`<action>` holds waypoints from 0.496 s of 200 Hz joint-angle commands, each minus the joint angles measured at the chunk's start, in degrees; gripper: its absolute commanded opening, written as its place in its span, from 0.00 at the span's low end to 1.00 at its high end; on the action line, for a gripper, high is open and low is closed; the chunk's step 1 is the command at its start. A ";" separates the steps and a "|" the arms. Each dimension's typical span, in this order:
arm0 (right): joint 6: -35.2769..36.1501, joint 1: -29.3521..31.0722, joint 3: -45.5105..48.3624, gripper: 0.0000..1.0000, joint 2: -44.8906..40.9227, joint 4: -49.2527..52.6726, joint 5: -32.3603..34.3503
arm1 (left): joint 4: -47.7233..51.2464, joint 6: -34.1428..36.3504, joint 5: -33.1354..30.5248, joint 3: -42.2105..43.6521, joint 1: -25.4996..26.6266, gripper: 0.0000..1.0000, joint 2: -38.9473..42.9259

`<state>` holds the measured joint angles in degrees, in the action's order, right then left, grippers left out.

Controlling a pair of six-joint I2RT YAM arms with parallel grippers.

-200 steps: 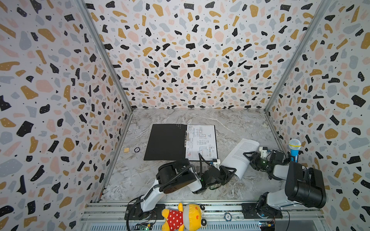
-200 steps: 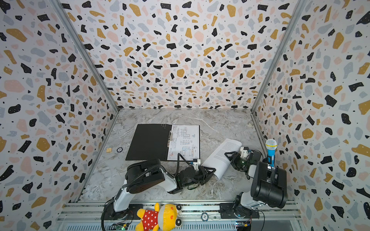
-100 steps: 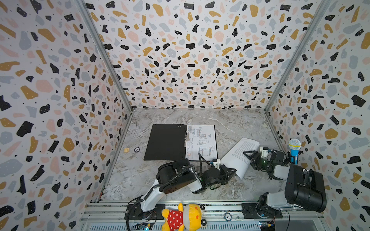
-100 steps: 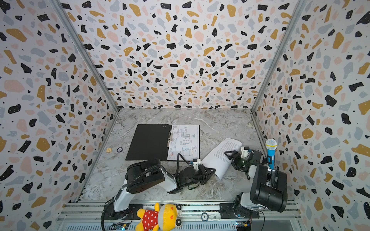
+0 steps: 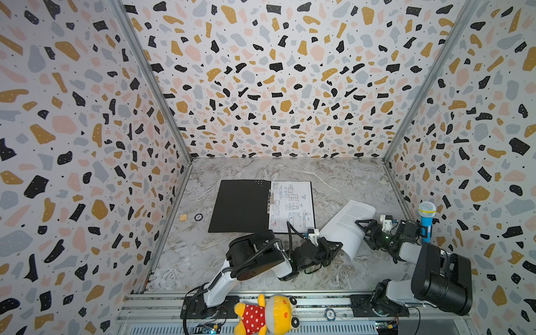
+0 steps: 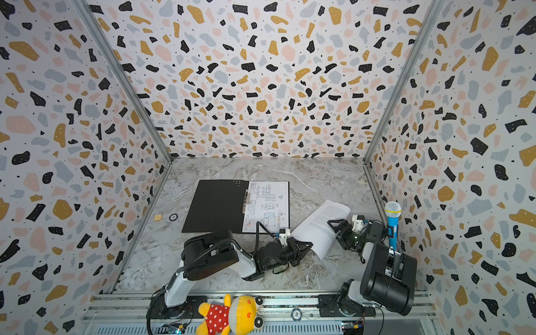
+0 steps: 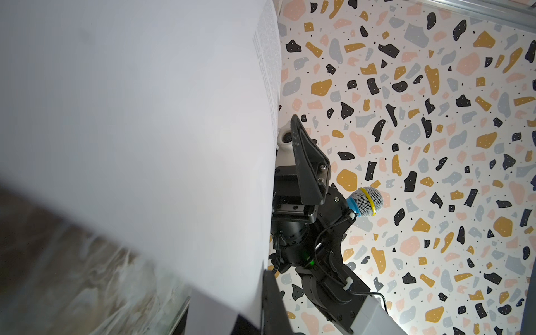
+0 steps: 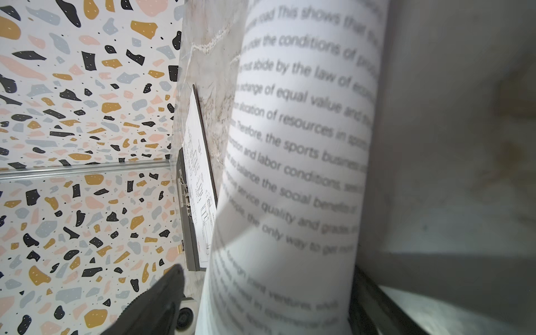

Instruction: Put the files into the folder

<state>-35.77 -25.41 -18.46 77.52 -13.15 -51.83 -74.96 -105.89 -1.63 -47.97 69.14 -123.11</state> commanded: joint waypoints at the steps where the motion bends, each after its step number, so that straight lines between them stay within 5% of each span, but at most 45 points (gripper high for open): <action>1: 1.55 -0.93 1.31 0.87 -1.24 6.44 1.64 | -2.25 0.90 -0.67 -0.19 -0.41 0.03 1.64; 99: 0.37 -2.98 1.44 0.88 -7.49 12.34 1.82 | -1.28 2.03 -1.36 -1.03 -1.49 0.03 1.37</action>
<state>-35.31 -28.03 -17.67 71.94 -5.19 -51.44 -74.65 -105.62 -2.11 -48.01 68.25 -123.02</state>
